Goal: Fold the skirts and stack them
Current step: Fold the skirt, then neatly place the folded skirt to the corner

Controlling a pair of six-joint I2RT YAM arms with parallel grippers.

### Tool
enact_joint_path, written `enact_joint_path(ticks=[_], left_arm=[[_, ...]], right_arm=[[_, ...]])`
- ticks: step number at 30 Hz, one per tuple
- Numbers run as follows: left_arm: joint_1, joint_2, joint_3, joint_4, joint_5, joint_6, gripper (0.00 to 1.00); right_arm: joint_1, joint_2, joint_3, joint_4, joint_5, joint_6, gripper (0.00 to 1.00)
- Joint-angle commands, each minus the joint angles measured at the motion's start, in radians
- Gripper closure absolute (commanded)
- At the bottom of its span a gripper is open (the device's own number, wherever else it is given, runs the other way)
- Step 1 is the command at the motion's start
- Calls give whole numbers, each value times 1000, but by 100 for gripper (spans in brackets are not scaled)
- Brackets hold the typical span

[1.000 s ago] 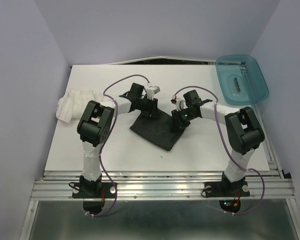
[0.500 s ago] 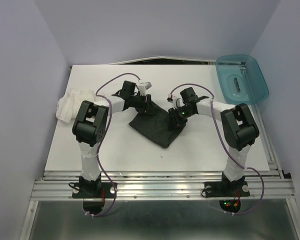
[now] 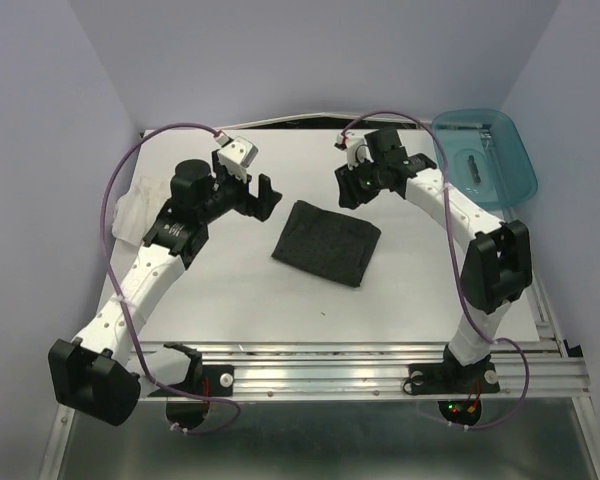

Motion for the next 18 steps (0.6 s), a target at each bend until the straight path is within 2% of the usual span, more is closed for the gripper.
enact_joint_path(ticks=[1,5,9,12,18], left_arm=[[20,-42,-74,-42,-227,-13,1],[61,-98,-115,-47,-258,-63,1],[104,-102,-138,-60,-275,-105,1],[116,-93,-140,-80,-306,-102,1],[136,-82,-138,-84,-313,-125,1]], right_arm=[[65,44,79,-13,-59,133,50],[123,167,235,-15,-16,309,50],[184,265,335,-16,43,329,51],[214,343,375,-4,16,342,50],[224,503,472,-13,105,345,50]])
